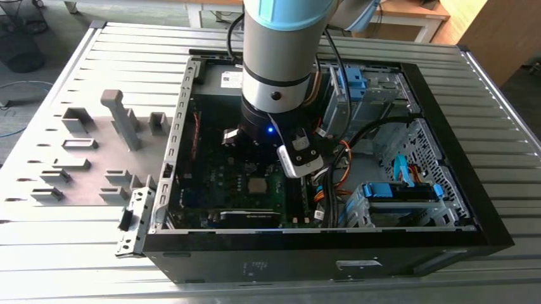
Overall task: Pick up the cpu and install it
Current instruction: 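Close the cpu cover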
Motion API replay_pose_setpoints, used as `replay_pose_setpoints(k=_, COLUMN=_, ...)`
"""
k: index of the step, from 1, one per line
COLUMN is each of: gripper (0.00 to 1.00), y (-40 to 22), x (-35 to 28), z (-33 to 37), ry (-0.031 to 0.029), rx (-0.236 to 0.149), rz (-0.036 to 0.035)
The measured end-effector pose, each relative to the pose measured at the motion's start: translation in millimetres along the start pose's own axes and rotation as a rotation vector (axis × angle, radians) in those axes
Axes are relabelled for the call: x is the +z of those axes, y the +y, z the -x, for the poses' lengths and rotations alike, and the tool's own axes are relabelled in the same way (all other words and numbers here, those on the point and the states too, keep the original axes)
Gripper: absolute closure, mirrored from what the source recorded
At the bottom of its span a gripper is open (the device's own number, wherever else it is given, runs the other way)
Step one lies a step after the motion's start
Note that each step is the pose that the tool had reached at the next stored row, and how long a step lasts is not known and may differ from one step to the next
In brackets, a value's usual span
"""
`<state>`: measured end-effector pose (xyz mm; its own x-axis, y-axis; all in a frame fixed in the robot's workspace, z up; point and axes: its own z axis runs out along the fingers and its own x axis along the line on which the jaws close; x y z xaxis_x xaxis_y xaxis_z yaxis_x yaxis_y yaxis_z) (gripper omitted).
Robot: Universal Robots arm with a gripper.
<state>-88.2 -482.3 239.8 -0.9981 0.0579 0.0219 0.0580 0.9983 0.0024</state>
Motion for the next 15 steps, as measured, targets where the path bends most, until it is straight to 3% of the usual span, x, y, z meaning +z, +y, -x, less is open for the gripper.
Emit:
replay_pose_setpoints(k=6, gripper=0.89, y=0.4, x=1.0, z=3.6, ry=0.0001, rx=-0.009, rz=-0.0002)
replay_pose_setpoints(k=15, gripper=0.89, y=0.7, x=3.3, z=8.8, ry=0.0001, rx=-0.062, rz=-0.0014)
